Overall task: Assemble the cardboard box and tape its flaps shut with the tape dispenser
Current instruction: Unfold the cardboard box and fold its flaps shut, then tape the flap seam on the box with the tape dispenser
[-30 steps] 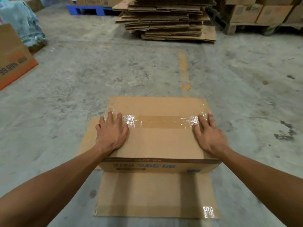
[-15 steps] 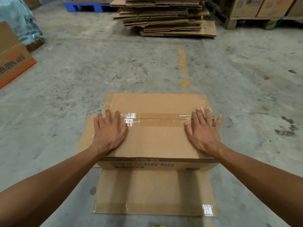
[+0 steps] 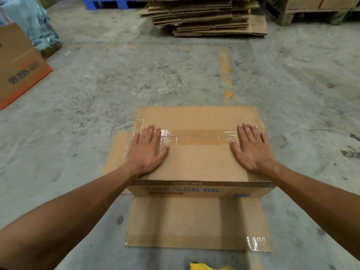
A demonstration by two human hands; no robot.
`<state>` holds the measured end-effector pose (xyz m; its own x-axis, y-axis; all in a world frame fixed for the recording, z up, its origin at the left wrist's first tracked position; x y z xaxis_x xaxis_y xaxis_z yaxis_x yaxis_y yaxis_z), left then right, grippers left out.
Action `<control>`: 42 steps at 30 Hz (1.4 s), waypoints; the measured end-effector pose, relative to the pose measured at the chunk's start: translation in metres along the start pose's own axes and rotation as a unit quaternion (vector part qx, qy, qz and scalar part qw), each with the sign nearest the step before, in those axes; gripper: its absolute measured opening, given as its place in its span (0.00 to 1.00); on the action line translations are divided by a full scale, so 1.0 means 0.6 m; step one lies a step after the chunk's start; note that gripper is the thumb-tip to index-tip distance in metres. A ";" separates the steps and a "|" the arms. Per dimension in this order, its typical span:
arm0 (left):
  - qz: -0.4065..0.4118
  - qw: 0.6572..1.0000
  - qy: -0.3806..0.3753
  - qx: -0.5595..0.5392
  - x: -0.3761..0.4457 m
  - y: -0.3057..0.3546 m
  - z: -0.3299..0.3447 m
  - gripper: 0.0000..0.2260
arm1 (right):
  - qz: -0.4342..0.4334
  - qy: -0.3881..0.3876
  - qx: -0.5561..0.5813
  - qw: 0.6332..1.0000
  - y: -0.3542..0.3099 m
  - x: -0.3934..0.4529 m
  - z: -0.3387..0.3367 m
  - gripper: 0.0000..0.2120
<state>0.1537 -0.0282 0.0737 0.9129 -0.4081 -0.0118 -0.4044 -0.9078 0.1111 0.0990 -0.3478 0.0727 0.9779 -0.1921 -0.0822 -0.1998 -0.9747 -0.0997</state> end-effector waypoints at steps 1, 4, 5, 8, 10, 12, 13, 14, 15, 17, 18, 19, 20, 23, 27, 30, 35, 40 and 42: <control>0.004 1.000 0.001 0.003 0.001 0.001 -0.001 0.34 | 0.005 -0.001 0.000 1.000 0.003 -0.008 0.001 0.34; 0.011 1.000 -0.004 0.010 0.007 0.008 0.000 0.34 | 0.015 -0.009 0.006 1.000 0.009 -0.020 0.001 0.34; 0.011 1.000 -0.006 0.013 0.007 0.009 0.000 0.33 | 0.018 -0.009 0.005 1.000 0.010 -0.021 0.000 0.34; 0.008 1.000 -0.005 0.016 -0.002 0.010 0.000 0.33 | 0.022 -0.002 0.007 1.000 0.008 -0.026 -0.003 0.34; 0.009 1.000 0.001 0.017 -0.012 0.012 0.001 0.34 | 0.017 0.011 0.005 1.000 0.009 -0.038 -0.004 0.34; 0.012 1.000 0.001 0.018 -0.022 0.014 0.004 0.34 | 0.012 0.008 0.009 1.000 0.013 -0.048 -0.001 0.35; 0.012 1.000 -0.001 0.020 -0.025 0.015 0.006 0.34 | 0.015 0.003 0.011 1.000 0.015 -0.050 0.000 0.35; 0.011 1.000 -0.004 0.020 -0.026 0.015 0.007 0.34 | 0.019 -0.003 0.014 1.000 0.014 -0.050 0.000 0.34; 0.010 1.000 -0.009 0.018 -0.026 0.016 0.007 0.34 | 0.023 -0.008 0.019 1.000 0.009 -0.052 -0.002 0.33; 0.010 1.000 -0.014 0.015 -0.025 0.016 0.007 0.34 | -0.014 0.013 0.032 0.999 -0.027 -0.069 -0.016 0.29; 0.010 1.000 -0.013 0.016 -0.024 0.016 0.007 0.34 | -0.071 0.047 0.041 0.996 -0.062 -0.091 -0.029 0.27; 0.011 1.000 -0.011 0.016 -0.025 0.016 0.007 0.34 | -0.154 0.084 0.055 0.983 -0.108 -0.124 -0.042 0.25; 0.011 1.000 -0.009 0.016 -0.025 0.016 0.007 0.34 | -0.247 0.114 0.074 0.959 -0.158 -0.170 -0.052 0.23; 0.012 1.000 -0.011 0.012 -0.027 0.015 0.008 0.34 | -0.441 0.099 0.140 0.881 -0.265 -0.312 -0.025 0.19; 0.013 1.000 -0.015 0.011 -0.027 0.016 0.006 0.34 | -0.469 -0.086 0.080 0.875 -0.288 -0.428 0.117 0.16; 0.010 1.000 -0.007 0.013 -0.028 0.019 0.006 0.34 | -0.433 -0.181 0.005 0.883 -0.232 -0.472 0.196 0.18; 0.012 1.000 -0.005 0.010 -0.027 0.019 0.006 0.34 | -0.415 -0.137 -0.002 0.899 -0.177 -0.499 0.200 0.23; 0.016 1.000 -0.005 0.014 -0.026 0.018 0.007 0.34 | -0.438 -0.113 -0.046 0.891 -0.166 -0.521 0.208 0.34; 0.014 1.000 -0.006 0.012 -0.026 0.016 0.008 0.35 | -0.433 -0.111 -0.056 0.893 -0.165 -0.524 0.211 0.39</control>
<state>0.1352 -0.0310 0.0703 0.9006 -0.4342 -0.0213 -0.4310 -0.8981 0.0873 -0.1963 -0.1768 -0.0169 0.7241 0.6543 -0.2182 0.6446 -0.7545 -0.1233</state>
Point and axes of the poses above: each hand's wrist, its own x-axis towards the middle knuckle, its own z-axis out of the palm, y = z × x, the point moved 9 cm from there along x, towards the middle knuckle, and after that the axes turned 3 degrees about z, right-handed, at the moved point
